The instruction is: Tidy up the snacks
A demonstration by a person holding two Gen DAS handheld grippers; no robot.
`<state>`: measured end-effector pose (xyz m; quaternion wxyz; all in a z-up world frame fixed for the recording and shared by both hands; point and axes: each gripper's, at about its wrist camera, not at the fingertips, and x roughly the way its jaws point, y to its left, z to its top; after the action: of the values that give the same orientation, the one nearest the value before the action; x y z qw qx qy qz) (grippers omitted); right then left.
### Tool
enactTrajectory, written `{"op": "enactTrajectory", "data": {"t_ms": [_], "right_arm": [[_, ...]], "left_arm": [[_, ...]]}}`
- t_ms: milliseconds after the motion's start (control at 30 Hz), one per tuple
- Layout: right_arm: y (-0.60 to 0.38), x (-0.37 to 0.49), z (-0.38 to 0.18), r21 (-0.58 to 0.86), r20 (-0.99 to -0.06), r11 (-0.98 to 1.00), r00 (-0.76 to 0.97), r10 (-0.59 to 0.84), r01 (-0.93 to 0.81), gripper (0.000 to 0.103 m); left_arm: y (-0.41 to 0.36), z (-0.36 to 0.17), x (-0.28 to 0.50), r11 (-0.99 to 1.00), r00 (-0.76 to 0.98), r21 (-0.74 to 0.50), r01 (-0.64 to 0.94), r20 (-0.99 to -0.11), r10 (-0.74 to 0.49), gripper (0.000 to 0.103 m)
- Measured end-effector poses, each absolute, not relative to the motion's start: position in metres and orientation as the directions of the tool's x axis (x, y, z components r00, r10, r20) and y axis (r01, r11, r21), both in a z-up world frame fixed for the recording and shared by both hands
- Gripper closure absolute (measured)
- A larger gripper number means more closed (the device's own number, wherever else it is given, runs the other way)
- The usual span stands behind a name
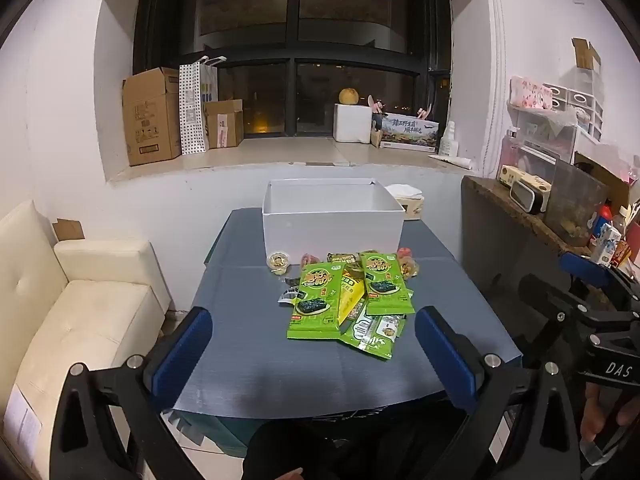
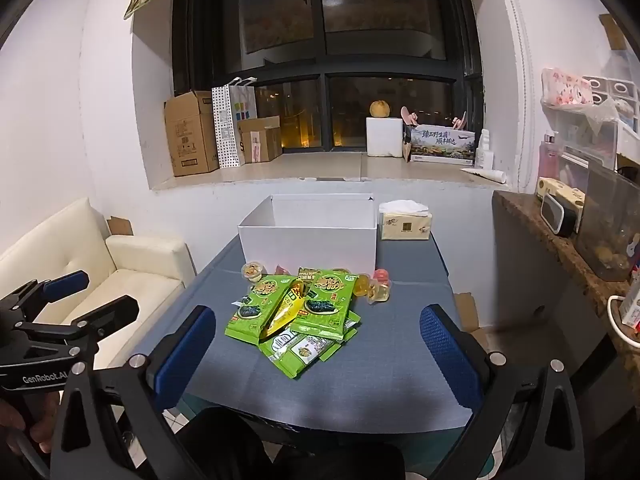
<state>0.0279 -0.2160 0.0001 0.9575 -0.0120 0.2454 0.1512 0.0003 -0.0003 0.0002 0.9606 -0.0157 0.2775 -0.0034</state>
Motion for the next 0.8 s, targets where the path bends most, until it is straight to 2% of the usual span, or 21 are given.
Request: {"op": "enactTrajectory", "data": {"t_ms": [800], "right_arm": [[-0.2155,0.0261,-0.0016,0.054,-0.474,0.952,0.831,0.29,-0.301,0.0]], "left_arm": [[-0.0003,-0.0024,-0.0014,0.999,0.848,-0.042,0.001,-0.529,-0.023,0.0]]}}
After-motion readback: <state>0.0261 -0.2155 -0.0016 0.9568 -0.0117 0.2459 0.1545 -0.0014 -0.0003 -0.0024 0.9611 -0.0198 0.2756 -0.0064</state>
